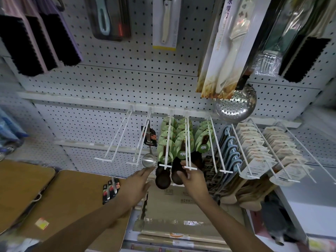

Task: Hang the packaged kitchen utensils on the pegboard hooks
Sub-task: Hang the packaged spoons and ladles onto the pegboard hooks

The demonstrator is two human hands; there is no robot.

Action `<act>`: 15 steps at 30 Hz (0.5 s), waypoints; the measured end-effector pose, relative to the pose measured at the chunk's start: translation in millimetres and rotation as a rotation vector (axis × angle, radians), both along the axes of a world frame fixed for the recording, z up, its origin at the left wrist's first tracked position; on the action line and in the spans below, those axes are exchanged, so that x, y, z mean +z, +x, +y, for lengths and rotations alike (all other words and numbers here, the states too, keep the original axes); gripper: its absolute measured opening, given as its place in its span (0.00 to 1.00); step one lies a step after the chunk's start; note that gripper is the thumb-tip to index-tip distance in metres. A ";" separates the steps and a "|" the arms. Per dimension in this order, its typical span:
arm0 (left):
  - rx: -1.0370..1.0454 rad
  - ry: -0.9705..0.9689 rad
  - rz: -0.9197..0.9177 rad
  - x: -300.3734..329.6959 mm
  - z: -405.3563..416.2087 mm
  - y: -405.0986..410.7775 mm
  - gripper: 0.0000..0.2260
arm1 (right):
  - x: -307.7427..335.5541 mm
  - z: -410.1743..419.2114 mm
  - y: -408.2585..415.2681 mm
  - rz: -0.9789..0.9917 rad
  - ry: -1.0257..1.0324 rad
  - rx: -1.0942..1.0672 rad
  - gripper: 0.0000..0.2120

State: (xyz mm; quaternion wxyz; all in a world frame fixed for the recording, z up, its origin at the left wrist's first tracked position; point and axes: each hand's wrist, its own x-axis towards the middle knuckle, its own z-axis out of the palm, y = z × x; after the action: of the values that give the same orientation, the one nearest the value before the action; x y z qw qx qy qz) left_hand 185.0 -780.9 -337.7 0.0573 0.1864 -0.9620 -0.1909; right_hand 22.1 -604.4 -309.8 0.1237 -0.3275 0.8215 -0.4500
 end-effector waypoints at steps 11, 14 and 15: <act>-0.120 -0.370 0.189 19.0 -6.6 3.6 0.18 | 0.8 36.1 -23.4 0.494 0.271 0.093 0.19; -0.070 -0.319 0.097 17.3 -15.1 -4.3 0.22 | 4.2 39.3 -31.3 0.669 0.330 0.090 0.21; -0.051 -0.315 0.080 15.9 -18.1 -8.0 0.27 | 5.2 39.8 -34.7 0.709 0.369 0.095 0.21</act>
State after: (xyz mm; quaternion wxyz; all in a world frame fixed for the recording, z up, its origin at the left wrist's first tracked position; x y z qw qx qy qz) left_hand 177.0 -799.0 -321.9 0.1191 0.1427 -0.9815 -0.0464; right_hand -12.6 -564.6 -304.6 -0.0898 -0.4723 0.8643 -0.1477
